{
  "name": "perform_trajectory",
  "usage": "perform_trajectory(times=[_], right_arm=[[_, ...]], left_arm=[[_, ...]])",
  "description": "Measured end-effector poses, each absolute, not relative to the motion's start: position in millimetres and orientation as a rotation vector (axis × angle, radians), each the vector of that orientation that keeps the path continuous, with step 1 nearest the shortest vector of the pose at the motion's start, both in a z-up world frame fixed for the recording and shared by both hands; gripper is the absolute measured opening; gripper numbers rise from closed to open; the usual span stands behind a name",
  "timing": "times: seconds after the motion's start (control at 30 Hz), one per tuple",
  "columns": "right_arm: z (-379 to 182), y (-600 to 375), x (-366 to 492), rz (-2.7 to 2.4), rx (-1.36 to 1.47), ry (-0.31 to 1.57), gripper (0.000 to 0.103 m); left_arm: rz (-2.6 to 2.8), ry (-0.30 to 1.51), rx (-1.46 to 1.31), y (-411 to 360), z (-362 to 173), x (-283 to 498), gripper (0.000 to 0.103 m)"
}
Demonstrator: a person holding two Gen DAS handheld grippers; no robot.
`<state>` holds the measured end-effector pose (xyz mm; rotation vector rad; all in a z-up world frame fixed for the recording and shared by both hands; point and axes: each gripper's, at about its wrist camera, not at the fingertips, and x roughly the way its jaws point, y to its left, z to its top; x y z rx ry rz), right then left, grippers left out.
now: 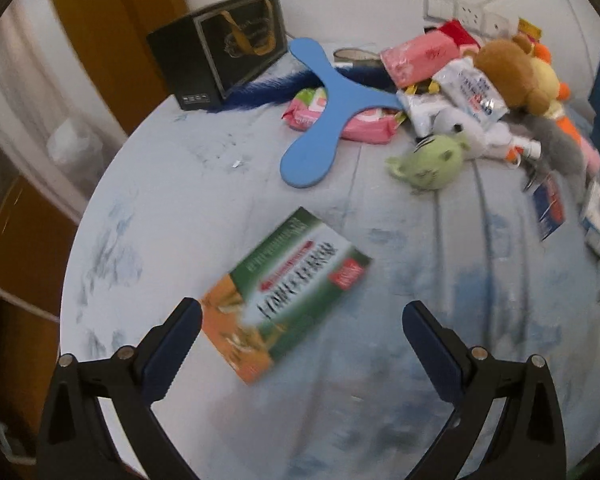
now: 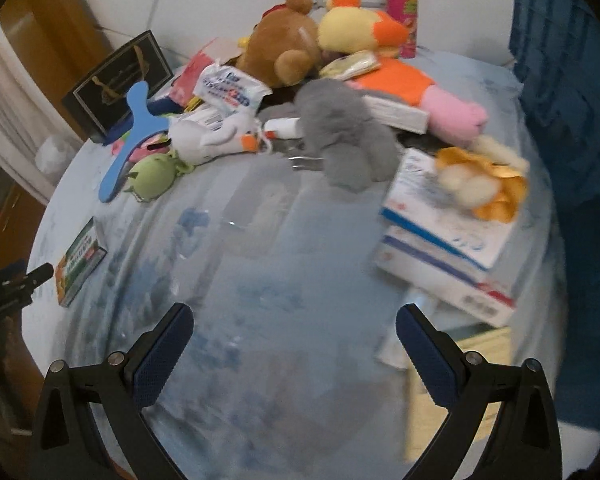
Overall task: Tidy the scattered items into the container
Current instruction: 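Lower the left tool onto the green medicine box while the right tool grasps a clear plastic case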
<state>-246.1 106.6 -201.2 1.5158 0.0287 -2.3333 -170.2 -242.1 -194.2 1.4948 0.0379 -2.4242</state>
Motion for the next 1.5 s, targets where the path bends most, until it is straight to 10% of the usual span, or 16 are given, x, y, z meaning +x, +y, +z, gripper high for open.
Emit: perform_trajectory(times=[0.37,0.9,1.23,1.33,1.5], right_arm=[[-224.6,46.3,-224.5,-2.484,1.650,-0.109,0.103],[-231.0,34.9,-281.9,-2.669,1.700,-0.118,0.102],[-264.8,30.8,-331.7,-2.584,1.758,-0.135,0.033],[-267.6,24.3,-335.6,-2.572,1.756,-0.078,0.032],[-257.8,23.3,-325.3,-2.548,1.726,-0.097,0.032]], left_arm=[[-2.565,-0.211,1.765,-276.4,-256.4,-195.0,0.103],[-2.694,-0.060,1.714,-267.0,-249.7,-230.5,0.096],[-2.745,-0.021,1.670,-228.1,-232.2,-254.1,0.094],[-2.767,-0.019,1.677,-219.1,-229.8,-257.1,0.060],[-2.736,-0.051,1.740,-207.8,-235.5,-261.5,0.058]])
